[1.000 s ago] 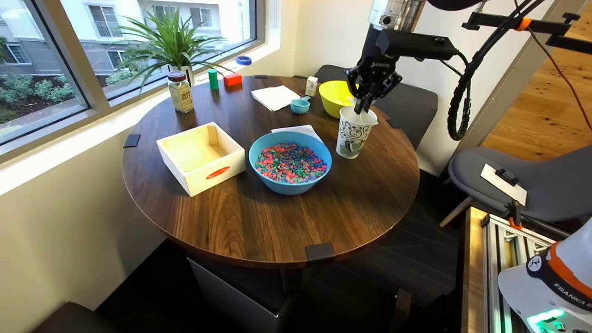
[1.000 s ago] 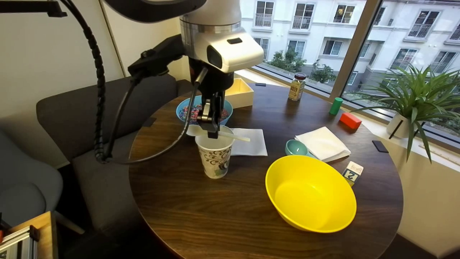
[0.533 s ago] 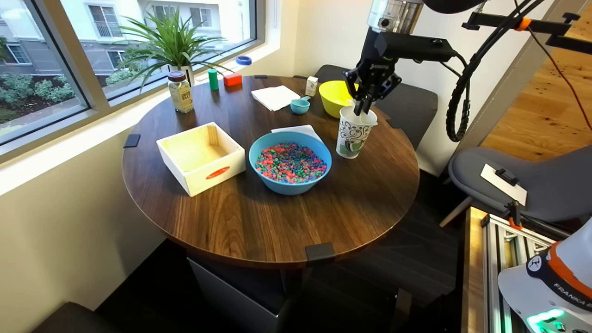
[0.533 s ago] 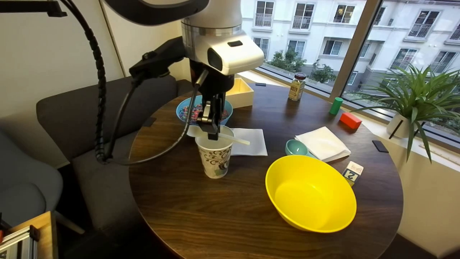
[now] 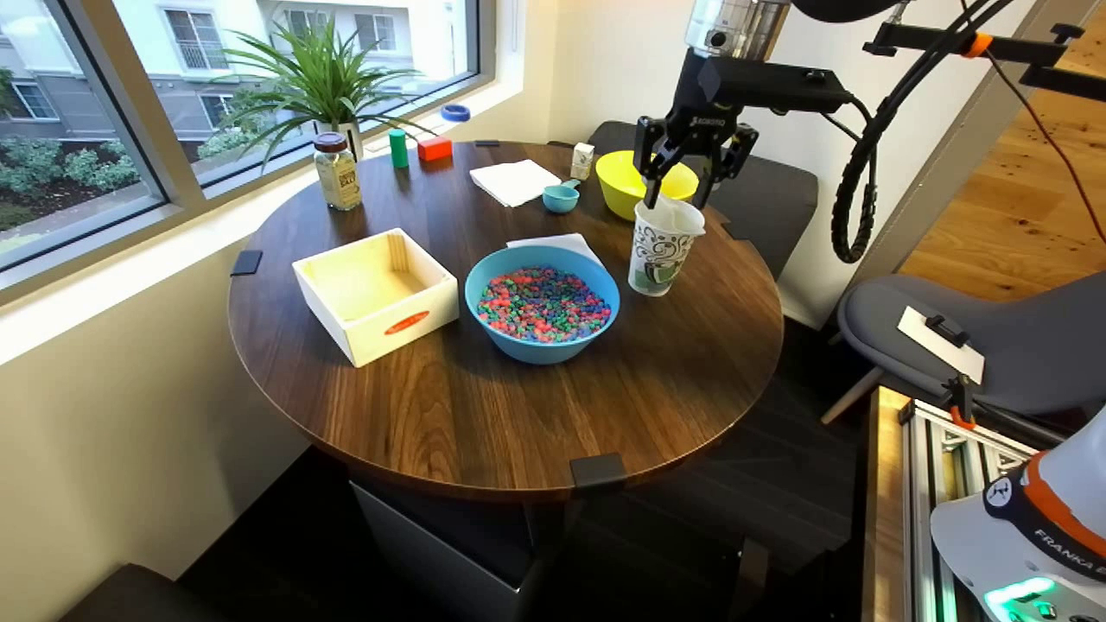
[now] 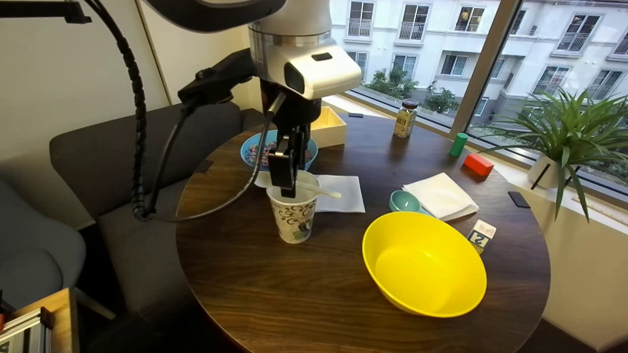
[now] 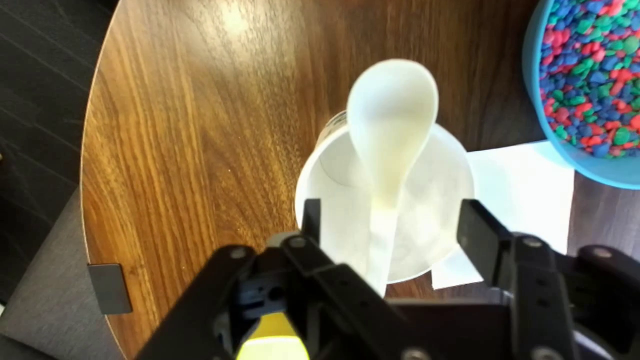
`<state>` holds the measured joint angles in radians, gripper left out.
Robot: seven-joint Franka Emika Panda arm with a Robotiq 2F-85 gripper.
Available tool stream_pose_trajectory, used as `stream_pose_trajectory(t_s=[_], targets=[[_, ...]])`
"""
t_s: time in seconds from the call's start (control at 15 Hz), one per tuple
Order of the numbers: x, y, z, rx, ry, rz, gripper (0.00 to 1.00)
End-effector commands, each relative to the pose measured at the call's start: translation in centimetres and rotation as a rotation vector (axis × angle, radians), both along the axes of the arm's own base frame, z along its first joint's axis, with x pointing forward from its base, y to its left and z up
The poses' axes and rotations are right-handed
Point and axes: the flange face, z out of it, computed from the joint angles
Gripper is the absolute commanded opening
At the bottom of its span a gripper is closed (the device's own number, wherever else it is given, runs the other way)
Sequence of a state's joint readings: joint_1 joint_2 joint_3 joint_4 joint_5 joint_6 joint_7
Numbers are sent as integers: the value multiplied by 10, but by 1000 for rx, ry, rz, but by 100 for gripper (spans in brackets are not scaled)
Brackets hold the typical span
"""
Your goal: Turn the coffee cup upright then put the white spoon on top of the cup.
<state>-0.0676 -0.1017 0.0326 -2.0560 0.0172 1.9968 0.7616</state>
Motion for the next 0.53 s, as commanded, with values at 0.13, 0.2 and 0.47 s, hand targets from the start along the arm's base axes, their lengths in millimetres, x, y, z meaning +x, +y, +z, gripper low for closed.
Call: stream_pose_trajectory(t_s=[0.13, 0.2, 0.47], targets=[[-14, 9, 26, -40, -19, -3, 100], [-18, 12, 32, -52, -28, -2, 100], [-36, 20, 59, -134, -88, -19, 100]])
